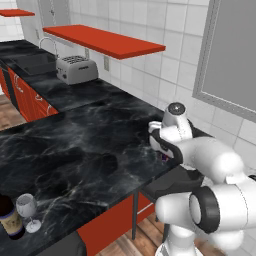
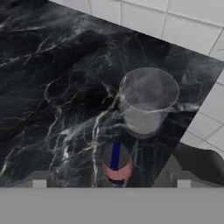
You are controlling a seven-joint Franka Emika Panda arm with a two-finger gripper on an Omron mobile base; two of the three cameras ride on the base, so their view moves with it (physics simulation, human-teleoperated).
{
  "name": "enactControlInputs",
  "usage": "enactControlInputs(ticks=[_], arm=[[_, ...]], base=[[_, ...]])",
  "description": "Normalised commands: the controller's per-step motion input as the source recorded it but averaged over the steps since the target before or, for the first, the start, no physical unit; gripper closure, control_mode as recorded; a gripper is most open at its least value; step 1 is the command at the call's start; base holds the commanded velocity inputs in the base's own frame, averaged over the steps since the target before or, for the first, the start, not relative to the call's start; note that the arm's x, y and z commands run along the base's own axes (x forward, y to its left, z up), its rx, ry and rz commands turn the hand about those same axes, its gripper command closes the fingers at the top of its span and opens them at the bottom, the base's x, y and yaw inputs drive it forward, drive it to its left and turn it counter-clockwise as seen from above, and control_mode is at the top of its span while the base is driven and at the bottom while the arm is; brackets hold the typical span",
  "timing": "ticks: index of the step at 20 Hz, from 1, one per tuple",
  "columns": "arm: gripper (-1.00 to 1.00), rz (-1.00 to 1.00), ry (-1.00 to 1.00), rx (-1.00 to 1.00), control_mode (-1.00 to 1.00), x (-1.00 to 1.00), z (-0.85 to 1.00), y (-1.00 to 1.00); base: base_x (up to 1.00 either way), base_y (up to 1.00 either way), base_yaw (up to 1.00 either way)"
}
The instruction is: There is a wine glass and glass cup on the dining counter. Place the wine bottle next to the wine glass and the juice bottle next to the glass cup.
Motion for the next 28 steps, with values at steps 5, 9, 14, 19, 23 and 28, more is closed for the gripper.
enactControlInputs(ticks=[5,9,14,19,23,28], arm=[[-1.0,0.0,-0.01,0.09,-1.0,-0.6,0.24,0.04],[-1.0,0.0,0.0,0.07,-1.0,-0.58,0.28,0.07],[-1.0,0.0,-0.03,0.01,-1.0,-0.62,0.14,0.13],[-1.0,0.0,-0.05,0.0,-1.0,-0.63,0.06,0.16],[-1.0,0.0,-0.08,0.0,-1.0,-0.66,0.03,0.09],[-1.0,0.0,-0.12,0.0,-1.0,-0.66,0.0,0.08]], base=[[0.0,0.0,0.0],[0.0,0.0,0.0],[0.0,0.0,0.0],[0.0,0.0,0.0],[0.0,0.0,0.0],[0.0,0.0,0.0]])
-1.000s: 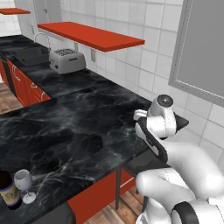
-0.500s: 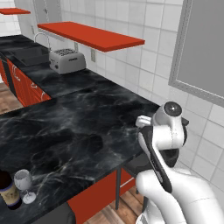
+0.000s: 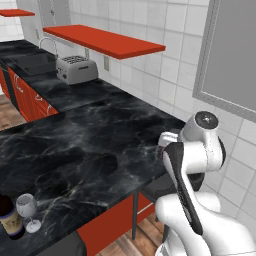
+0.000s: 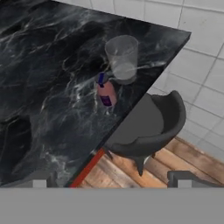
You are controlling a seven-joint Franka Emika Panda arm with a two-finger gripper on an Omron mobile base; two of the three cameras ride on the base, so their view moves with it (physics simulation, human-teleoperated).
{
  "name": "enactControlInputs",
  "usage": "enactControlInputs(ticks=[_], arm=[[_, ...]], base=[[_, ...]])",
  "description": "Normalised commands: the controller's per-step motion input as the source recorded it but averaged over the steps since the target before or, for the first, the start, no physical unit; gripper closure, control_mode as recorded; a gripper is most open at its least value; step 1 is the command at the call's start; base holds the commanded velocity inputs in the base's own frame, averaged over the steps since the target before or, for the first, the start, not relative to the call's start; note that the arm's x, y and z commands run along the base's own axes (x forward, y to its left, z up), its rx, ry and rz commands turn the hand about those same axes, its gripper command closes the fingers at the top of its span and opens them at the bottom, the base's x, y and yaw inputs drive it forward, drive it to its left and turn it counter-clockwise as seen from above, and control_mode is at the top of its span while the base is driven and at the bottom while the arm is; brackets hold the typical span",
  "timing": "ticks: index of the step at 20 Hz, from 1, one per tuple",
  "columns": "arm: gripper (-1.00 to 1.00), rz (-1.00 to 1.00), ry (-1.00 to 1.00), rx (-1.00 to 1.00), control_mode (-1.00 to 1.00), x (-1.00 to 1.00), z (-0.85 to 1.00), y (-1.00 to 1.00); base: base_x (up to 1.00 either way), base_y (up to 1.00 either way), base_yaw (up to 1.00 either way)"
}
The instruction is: There is a wine glass and glass cup on the dining counter. Place the wine bottle next to the wine glass and the juice bottle next to the glass cup.
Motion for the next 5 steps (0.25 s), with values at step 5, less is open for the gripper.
enactControlInputs(ticks=[5], arm=[[-1.0,0.0,-0.1,0.0,-1.0,-0.57,0.0,0.07]], base=[[0.0,0.0,0.0]])
